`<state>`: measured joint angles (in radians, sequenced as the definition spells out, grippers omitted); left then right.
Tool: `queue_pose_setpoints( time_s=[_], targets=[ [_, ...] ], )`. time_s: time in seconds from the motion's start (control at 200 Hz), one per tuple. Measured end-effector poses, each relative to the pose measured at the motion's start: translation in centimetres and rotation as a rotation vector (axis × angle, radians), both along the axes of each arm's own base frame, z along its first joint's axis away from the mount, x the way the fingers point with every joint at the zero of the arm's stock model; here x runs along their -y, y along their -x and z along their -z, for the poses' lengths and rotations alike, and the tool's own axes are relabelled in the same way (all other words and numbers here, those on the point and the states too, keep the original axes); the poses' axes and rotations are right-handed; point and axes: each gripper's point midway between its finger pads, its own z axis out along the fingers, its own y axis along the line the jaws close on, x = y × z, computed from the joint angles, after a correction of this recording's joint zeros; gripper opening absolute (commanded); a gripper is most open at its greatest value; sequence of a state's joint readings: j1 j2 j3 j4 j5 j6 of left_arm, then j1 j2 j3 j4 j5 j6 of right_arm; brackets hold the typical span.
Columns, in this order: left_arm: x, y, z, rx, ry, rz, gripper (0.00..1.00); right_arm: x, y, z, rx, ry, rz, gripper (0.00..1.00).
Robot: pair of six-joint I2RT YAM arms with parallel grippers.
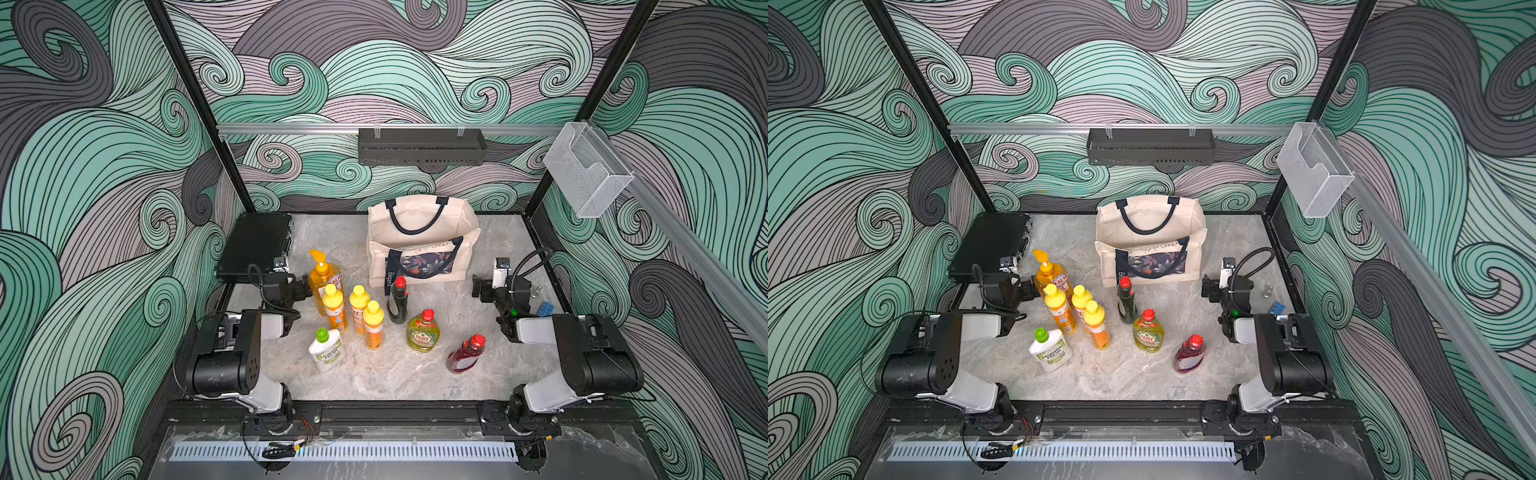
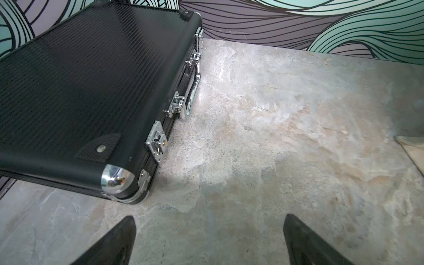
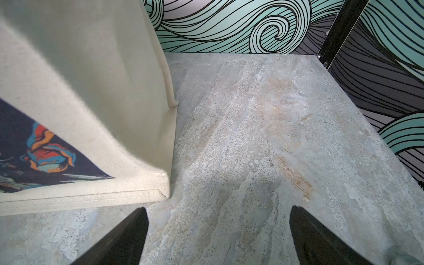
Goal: Pack dish soap into the shopping bag
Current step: Move the shopping bag to the center of the board.
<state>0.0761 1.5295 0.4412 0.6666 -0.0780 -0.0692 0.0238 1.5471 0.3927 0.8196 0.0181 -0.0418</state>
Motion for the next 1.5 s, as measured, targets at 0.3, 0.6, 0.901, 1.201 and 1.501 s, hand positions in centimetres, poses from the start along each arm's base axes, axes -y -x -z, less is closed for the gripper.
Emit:
queue_pose_setpoints(
  time_s=[0.3,0.6,0.901,1.201,1.501],
  targets=[
    [0.0,0.0,0.0,0.000,0.000,0.000,0.99,0.0,0.0,0.0,0.000,0.000,0.000,0.99],
    [0.0,0.0,0.0,0.000,0.000,0.000,0.99,0.0,0.0,0.0,0.000,0.000,0.000,0.99],
    [0.0,0.0,0.0,-0.001,-0.002,0.001,0.99,0.0,-0.1,-0.1,0.002,0.000,0.000,0.99],
    [-1.1,-0.2,-2.1,-0.018,-0.015,-0.060,0.99,0.3,-0.3,-0.7,-0.029,-0.001,0.018,1.00],
    [-0.6,-1.1,-8.4,-0.035,0.073,-0.125,0.99,1.7,-1.5,-12.1,0.031,-0.003,0.111,1.00]
  ],
)
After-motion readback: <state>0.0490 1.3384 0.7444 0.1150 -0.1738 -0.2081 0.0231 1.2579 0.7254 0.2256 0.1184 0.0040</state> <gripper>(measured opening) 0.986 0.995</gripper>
